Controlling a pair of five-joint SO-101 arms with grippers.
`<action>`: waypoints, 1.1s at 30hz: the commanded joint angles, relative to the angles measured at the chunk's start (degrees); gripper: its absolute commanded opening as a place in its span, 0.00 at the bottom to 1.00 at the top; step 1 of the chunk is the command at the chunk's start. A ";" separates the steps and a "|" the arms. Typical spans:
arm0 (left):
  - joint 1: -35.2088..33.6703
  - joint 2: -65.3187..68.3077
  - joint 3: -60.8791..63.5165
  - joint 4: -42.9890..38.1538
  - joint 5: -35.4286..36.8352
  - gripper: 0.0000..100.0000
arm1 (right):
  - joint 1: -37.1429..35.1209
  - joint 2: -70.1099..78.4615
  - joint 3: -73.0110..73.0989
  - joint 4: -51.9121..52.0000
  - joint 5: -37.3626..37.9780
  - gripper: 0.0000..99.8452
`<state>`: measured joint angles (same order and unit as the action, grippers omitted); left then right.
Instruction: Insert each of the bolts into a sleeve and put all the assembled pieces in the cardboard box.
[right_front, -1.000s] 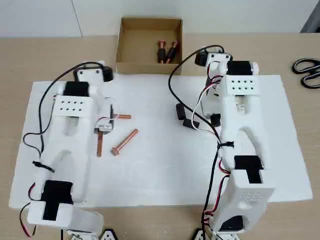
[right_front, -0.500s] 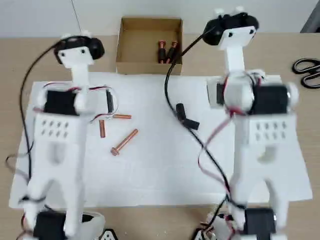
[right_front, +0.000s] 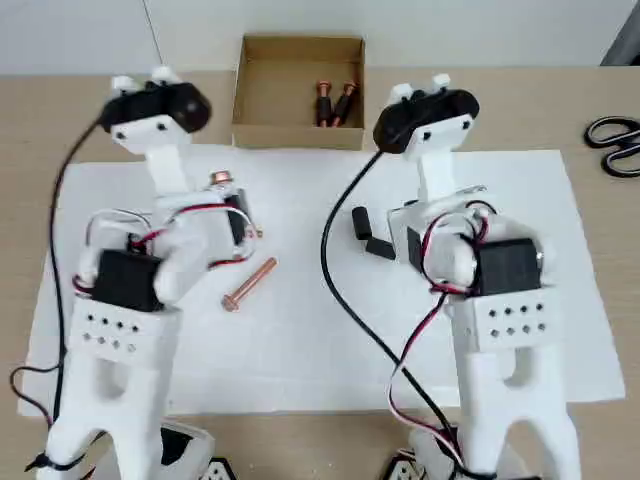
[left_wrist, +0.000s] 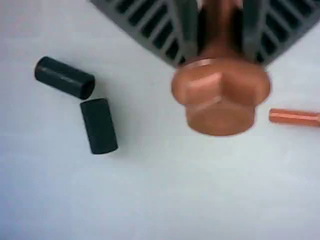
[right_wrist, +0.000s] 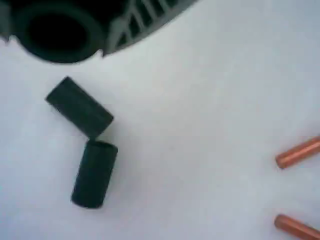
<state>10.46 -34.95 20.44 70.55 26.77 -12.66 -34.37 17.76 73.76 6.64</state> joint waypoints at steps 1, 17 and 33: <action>1.14 -2.73 4.62 -9.58 1.76 0.01 | -3.12 -4.70 8.44 -10.95 -2.81 0.00; 3.43 -2.46 8.75 -23.30 2.90 0.01 | -11.21 -18.42 48.09 -46.73 -8.70 0.00; 6.59 -2.90 19.47 -35.60 2.81 0.01 | -19.12 -23.08 57.14 -55.78 -8.79 0.00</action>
<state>16.88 -35.65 40.13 37.05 29.32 -31.21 -53.45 75.08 18.99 -2.68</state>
